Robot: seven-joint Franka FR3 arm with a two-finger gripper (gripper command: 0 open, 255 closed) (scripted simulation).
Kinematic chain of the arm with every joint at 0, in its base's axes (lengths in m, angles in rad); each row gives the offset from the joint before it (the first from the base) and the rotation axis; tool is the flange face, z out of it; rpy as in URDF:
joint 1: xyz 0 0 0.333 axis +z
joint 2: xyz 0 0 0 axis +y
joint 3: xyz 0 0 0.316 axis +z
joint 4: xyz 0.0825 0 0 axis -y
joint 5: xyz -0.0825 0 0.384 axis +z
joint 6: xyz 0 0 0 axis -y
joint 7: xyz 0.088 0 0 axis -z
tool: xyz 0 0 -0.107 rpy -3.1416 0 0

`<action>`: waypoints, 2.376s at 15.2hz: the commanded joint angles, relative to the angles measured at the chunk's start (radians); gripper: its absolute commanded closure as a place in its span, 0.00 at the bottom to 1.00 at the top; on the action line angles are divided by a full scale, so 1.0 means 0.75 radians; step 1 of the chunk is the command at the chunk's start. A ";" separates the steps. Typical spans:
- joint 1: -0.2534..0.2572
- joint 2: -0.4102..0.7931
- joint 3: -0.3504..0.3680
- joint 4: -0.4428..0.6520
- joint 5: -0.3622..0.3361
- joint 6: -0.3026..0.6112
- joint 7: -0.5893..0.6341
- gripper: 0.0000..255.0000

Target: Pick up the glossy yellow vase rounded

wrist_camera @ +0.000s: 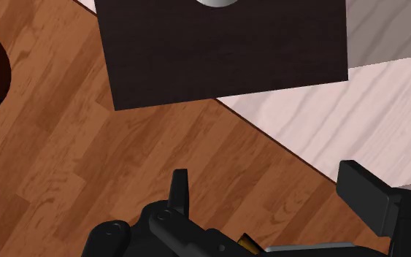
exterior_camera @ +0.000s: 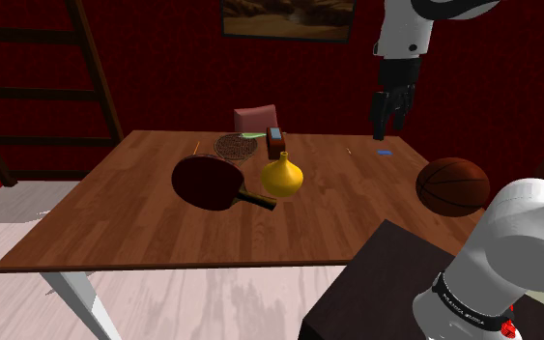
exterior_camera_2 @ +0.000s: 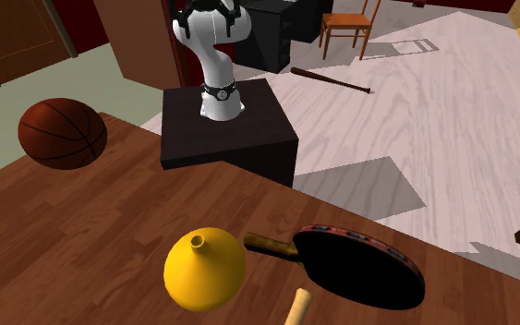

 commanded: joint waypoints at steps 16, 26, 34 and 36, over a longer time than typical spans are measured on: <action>-0.002 0.737 -0.092 0.278 0.021 0.476 -0.075 0.00; -0.028 1.259 -0.117 0.684 0.102 0.596 -0.144 0.00; -0.080 1.704 -0.108 1.170 0.169 0.559 -0.180 0.00; -0.097 1.827 -0.103 1.327 0.182 0.526 -0.183 0.00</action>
